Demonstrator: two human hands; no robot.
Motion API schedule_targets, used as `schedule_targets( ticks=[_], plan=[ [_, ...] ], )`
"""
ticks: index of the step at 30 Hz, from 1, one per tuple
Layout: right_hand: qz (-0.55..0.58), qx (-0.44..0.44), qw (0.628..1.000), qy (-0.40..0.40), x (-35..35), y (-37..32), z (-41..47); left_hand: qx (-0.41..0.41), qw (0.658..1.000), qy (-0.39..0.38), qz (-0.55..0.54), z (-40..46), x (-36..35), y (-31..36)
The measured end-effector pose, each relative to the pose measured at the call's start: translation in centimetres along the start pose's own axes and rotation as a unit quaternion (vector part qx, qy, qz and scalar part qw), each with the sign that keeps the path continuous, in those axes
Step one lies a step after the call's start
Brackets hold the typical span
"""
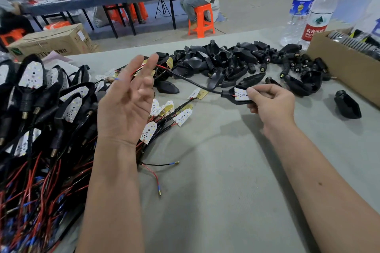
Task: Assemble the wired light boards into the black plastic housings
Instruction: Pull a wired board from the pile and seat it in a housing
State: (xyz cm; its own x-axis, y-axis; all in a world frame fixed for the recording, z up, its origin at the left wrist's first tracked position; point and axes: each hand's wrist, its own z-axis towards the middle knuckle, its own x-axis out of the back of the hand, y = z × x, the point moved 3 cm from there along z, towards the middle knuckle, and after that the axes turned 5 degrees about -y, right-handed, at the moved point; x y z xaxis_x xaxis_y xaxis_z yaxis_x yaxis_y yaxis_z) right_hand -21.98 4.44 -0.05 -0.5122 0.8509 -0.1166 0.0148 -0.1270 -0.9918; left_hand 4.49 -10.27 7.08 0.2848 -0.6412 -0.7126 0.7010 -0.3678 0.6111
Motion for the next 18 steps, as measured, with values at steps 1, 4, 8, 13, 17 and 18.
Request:
schedule_targets(
  ticks=[1,4,8,13,17,18],
  plan=[
    [-0.035,-0.002,0.999,-0.016,0.0,0.1,0.1,-0.023,0.998,0.033,0.047,0.3,0.0,-0.1],
    [-0.195,0.031,0.979,-0.059,-0.2,0.4,0.1,-0.068,0.986,0.116,0.097,0.9,0.4,-0.6],
    [-0.319,0.066,0.937,-0.13,-0.7,0.0,-0.1,-0.1,0.947,0.218,0.215,1.2,1.3,-1.3],
    [-0.321,0.063,0.922,-0.209,-1.1,-0.2,-0.6,-0.166,0.851,0.31,0.389,0.9,2.4,-1.0],
    [-0.328,0.067,0.903,-0.271,-1.6,-0.5,-0.6,-0.195,0.836,0.329,0.393,0.7,2.1,0.2],
    [-0.328,0.065,0.895,-0.296,-1.6,-0.5,-0.6,-0.194,0.843,0.33,0.378,0.8,2.0,0.5]
  ],
)
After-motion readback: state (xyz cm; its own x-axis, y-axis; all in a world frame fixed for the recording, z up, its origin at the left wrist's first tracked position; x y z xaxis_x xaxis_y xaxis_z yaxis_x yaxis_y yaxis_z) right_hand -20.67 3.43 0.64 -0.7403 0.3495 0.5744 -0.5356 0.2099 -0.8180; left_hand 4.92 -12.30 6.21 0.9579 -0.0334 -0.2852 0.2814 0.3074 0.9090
